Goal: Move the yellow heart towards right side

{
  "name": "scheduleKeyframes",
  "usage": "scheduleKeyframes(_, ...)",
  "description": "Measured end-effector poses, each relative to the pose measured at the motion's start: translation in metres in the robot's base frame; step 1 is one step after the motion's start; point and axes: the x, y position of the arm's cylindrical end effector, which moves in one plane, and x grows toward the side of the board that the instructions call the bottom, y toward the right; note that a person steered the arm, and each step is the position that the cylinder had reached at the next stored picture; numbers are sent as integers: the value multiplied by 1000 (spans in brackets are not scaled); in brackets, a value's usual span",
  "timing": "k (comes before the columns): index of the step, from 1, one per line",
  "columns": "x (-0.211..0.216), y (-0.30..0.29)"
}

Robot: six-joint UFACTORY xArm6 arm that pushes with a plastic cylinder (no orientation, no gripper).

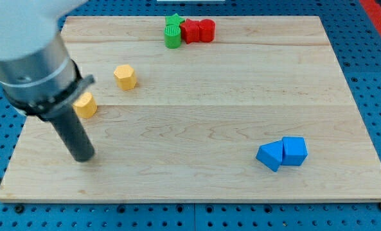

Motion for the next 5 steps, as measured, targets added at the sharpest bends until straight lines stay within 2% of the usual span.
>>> scheduleKeyframes(1,-39,-48)
scheduleKeyframes(2,-80,-38)
scheduleKeyframes(4,-94,63)
scheduleKeyframes(5,-115,75)
